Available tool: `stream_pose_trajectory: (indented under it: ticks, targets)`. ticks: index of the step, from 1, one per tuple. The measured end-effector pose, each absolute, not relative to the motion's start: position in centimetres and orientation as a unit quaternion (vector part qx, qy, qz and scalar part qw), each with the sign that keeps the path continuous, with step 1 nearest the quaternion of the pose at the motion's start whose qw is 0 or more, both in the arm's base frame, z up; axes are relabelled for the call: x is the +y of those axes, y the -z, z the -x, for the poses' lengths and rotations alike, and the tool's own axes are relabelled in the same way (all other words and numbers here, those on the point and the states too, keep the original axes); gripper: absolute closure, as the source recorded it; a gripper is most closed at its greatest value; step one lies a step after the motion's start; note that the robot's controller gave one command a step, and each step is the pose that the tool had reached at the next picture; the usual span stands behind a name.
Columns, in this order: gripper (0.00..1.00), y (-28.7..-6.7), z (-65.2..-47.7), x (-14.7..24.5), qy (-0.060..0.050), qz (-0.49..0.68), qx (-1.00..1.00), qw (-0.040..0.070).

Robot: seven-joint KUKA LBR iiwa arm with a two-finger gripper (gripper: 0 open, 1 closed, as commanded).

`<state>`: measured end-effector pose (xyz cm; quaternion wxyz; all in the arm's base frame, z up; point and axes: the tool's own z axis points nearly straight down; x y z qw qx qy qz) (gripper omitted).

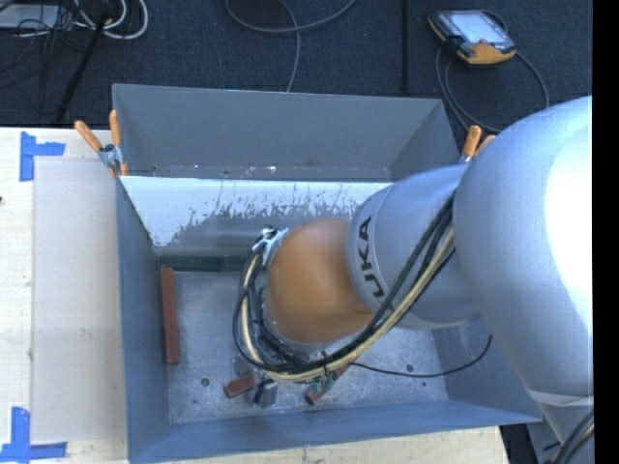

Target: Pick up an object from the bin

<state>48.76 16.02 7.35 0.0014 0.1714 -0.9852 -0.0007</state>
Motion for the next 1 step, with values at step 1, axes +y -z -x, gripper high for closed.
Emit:
stream_pose_trajectory:
  ticks: [1]
  targets:
    - [1.00, -22.92, -49.26, 14.99, 0.000, -0.163, -0.987, 0.000]
